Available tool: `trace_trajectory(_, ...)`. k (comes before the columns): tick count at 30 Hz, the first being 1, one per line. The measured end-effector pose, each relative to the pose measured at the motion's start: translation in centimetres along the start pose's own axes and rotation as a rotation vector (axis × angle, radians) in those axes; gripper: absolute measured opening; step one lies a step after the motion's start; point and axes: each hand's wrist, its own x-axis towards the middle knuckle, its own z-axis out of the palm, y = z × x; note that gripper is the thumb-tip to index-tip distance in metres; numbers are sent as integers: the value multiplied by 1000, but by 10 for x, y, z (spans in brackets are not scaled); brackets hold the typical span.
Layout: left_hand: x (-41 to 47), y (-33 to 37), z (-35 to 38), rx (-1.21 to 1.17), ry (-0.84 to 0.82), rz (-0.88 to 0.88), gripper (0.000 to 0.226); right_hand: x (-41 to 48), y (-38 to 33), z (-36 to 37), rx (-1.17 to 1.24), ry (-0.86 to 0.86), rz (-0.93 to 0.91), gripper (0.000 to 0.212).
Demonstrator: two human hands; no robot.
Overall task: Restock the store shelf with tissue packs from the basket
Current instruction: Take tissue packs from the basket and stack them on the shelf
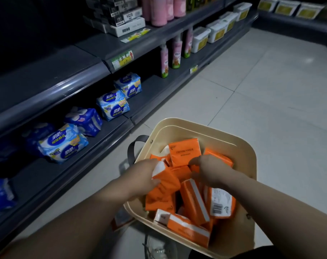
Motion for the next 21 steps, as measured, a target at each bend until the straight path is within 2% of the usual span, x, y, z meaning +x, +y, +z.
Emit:
trace_trajectory(6,-28,-18,-35,-146,213,-21,46,-3,-22,21,-120,-46,2,48)
trace_trajectory(13,-64,-40,-64,-183,263,-103,55,-3,-43,10,-223,-131,-24,40)
trace_trajectory(16,-75,-49,-82,-243,323,-146,50,-1,-60,-15,-89,-71,-15,38)
trace_trajectory(21,-103,-72,-115,-339,488,-291,51,4,-92,-53,222,160,-16,54)
